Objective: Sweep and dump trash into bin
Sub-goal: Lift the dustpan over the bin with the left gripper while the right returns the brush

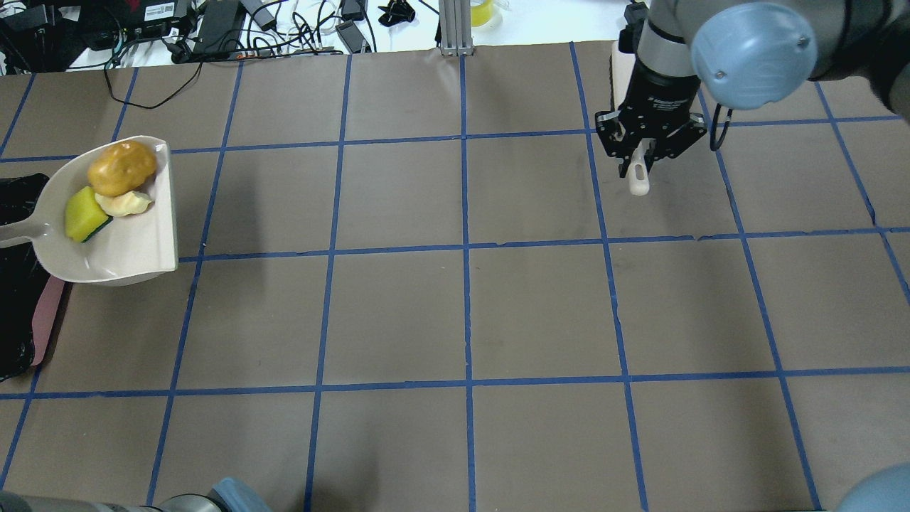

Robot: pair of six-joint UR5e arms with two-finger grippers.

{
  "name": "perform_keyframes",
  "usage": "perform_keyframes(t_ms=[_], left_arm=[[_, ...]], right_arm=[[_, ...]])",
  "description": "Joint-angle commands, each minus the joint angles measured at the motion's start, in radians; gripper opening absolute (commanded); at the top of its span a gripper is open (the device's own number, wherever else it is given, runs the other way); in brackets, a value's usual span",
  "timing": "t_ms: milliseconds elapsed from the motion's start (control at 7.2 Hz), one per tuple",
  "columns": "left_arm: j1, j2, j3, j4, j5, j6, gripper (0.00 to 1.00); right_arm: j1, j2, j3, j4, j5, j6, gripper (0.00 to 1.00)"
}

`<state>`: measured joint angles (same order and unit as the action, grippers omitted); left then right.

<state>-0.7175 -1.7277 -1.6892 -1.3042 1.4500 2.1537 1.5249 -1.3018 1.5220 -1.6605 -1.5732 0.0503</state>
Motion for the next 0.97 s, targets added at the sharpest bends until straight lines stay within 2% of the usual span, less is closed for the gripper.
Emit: perform_keyframes(t_ms=[0, 278, 417, 556, 833], left_arm=[[0.134, -0.070, 0.128, 0.008, 0.067, 0.153, 0.00], [0.235, -0.174, 0.241, 0.006, 0.084, 0.208, 0.00], [0.294, -0.205, 0.278, 0.006, 0.122, 0.213, 0.00], [0.326, -0.237, 0.333, 0.014, 0.128, 0.271, 0.00], [0.334, -0.302, 0.428, 0.022, 0.223, 0.197, 0.00]], right_arm=[[-0.132, 0.065, 0.009, -0.018, -0.001, -0.206, 0.00], [-0.187, 0.098, 0.021, -0.013, -0.017, -0.222, 0.00], [-0.209, 0.105, 0.039, -0.015, -0.049, -0.225, 0.00], [-0.231, 0.122, 0.043, -0.030, -0.073, -0.246, 0.00], [-0.262, 0.163, 0.043, -0.080, -0.097, -0.288, 0.00]])
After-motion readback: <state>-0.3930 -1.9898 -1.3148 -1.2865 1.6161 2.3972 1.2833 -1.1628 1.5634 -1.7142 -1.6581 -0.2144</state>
